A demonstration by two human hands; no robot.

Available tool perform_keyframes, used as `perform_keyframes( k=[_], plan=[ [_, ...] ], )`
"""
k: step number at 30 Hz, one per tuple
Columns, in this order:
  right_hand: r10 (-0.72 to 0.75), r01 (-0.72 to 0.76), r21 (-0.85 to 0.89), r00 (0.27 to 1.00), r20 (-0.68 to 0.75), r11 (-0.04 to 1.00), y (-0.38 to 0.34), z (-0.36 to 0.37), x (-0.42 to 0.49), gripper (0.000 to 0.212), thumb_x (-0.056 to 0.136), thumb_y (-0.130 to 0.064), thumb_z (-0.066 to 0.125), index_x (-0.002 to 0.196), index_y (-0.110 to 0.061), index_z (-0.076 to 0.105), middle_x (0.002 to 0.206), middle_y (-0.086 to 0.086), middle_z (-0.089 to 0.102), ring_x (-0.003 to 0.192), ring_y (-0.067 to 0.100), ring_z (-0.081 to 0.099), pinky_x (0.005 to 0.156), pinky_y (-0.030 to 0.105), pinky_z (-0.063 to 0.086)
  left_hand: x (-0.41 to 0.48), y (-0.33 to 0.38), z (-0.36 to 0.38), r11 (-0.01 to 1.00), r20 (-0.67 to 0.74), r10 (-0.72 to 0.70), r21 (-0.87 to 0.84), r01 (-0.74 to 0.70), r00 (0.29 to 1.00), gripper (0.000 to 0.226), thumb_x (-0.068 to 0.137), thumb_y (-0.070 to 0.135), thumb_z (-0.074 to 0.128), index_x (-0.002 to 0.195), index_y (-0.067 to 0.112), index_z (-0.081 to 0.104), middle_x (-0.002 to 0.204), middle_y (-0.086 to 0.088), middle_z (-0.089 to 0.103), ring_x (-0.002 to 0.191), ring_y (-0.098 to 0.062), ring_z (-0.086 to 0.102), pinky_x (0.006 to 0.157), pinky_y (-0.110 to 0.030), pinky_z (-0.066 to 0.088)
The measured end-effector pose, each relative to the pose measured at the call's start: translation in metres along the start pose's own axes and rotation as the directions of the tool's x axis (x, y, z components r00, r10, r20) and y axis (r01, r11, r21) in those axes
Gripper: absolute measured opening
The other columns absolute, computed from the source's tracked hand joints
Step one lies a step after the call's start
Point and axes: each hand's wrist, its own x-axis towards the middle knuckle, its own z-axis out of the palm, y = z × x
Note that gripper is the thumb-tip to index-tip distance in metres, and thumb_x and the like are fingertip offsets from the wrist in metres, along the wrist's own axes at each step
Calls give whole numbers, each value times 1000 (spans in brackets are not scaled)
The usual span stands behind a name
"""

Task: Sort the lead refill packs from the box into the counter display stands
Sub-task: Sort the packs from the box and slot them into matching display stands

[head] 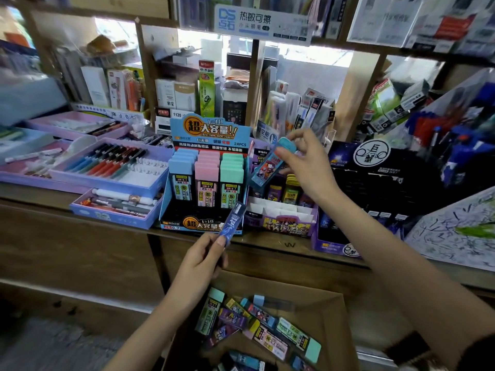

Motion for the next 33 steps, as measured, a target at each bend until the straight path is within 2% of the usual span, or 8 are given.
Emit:
perform_keyframes(
  k=[5,9,18,20,22,24,28,33],
  plan=[
    [-192,237,-382,970,152,893,22,7,12,16,91,-21,59,99,-22,46,96,0,62,87,19,62,77,37,52,-6,-3,-7,999,-33,-8,48,10,999,22,97,21,43,82,8,52,59,3,54,51,-10,45,49,-18,39],
    [-285,348,-550,938,200,759,43,16,13,21,89,-24,61,106,-13,53,101,4,60,92,22,55,72,36,45,-7,-2,-8,999,-43,-20,50,22,999,22,98,17,42,82,6,52,59,3,54,53,-12,46,52,-20,39],
    [-385,482,-736,866,319,475,51,25,4,25,89,-20,62,106,-2,66,105,14,60,99,33,53,83,40,41,-8,0,-5,1000,-30,-28,6,28,999,26,92,31,45,84,7,53,60,3,56,53,-10,48,52,-19,41],
    [-390,449,-713,883,261,538,45,25,-2,24,92,-18,58,109,-3,66,108,13,59,103,31,51,88,37,39,-8,1,-3,1000,-23,-12,-5,12,1000,29,88,37,46,84,10,54,61,3,56,53,-10,48,52,-19,41],
    [-329,383,-547,923,199,744,31,25,-16,24,93,-20,55,110,-7,65,105,6,58,102,22,50,88,23,36,-7,2,-1,1000,-5,5,-15,-5,1000,30,86,39,47,84,10,55,61,3,56,54,-10,47,51,-19,40],
    [-149,262,-314,929,340,913,14,21,-32,27,96,-28,50,115,-15,62,104,-5,57,98,8,52,80,8,36,-4,3,2,1000,38,17,3,-17,999,34,86,39,48,86,6,55,60,3,56,53,-10,45,50,-18,38],
    [37,186,-286,778,627,940,4,11,-62,16,92,-24,58,104,-19,68,89,-19,62,82,-6,56,71,9,43,1,8,6,999,169,13,31,-19,986,29,82,34,55,88,6,60,60,2,60,49,-7,46,50,-16,38],
    [71,-45,-78,923,378,996,18,-2,-96,12,88,-16,63,86,-26,69,85,-11,67,82,1,62,76,15,49,7,13,13,970,75,-71,-229,86,995,21,65,29,73,74,13,63,63,0,62,50,-6,48,49,-17,40]
  ],
)
